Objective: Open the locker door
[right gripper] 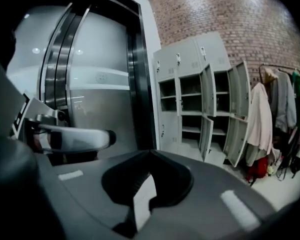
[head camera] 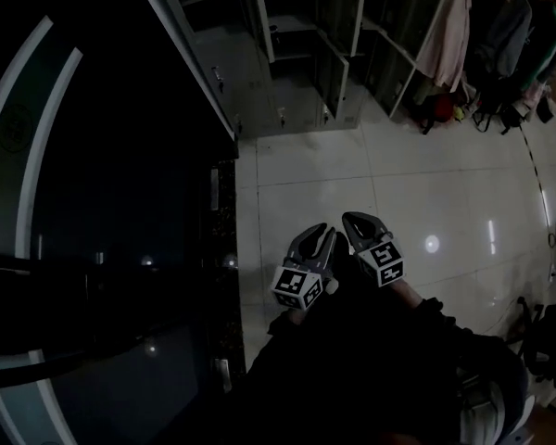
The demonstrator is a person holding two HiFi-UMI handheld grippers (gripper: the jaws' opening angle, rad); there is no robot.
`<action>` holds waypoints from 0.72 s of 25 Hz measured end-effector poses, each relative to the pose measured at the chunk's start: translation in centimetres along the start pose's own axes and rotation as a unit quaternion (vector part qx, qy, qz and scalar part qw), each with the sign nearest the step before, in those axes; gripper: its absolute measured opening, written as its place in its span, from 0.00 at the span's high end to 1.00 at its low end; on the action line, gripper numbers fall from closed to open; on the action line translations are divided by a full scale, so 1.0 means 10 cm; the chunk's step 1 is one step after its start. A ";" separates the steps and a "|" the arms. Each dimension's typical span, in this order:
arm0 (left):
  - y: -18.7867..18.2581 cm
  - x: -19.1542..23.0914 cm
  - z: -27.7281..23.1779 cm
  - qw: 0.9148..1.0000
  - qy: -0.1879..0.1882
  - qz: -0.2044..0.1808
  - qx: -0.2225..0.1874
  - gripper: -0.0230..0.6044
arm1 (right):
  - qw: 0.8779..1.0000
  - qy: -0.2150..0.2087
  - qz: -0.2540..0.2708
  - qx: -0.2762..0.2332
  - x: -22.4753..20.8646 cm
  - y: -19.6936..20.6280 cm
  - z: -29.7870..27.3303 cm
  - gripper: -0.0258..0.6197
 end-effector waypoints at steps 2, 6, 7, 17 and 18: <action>-0.09 -0.17 0.03 1.000 0.014 -0.013 -0.010 0.84 | 1.000 0.006 0.018 -0.004 0.08 -0.05 0.23 0.96; -0.21 -0.37 0.23 0.999 0.016 -0.031 -0.031 0.84 | 0.998 0.004 0.054 -0.011 0.24 -0.09 0.47 0.96; -0.22 -0.39 0.29 0.999 0.012 -0.031 -0.035 0.84 | 0.998 0.002 0.056 -0.014 0.28 -0.09 0.49 0.96; -0.27 -0.64 0.66 0.997 -0.048 -0.047 -0.032 0.85 | 0.996 -0.055 0.057 -0.040 0.71 0.01 0.72 0.96; -0.25 -0.67 0.69 0.997 -0.051 -0.049 -0.033 0.85 | 0.996 -0.059 0.060 -0.042 0.75 0.03 0.76 0.96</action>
Point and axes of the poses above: the fingertips, and each gripper's own axes: z backward along the fingers, x to its left, y out of its underside, the point moved 1 cm from there along z, backward along the fingers, and after that the axes turned 15 degrees about -z, right-handed, at the moved point
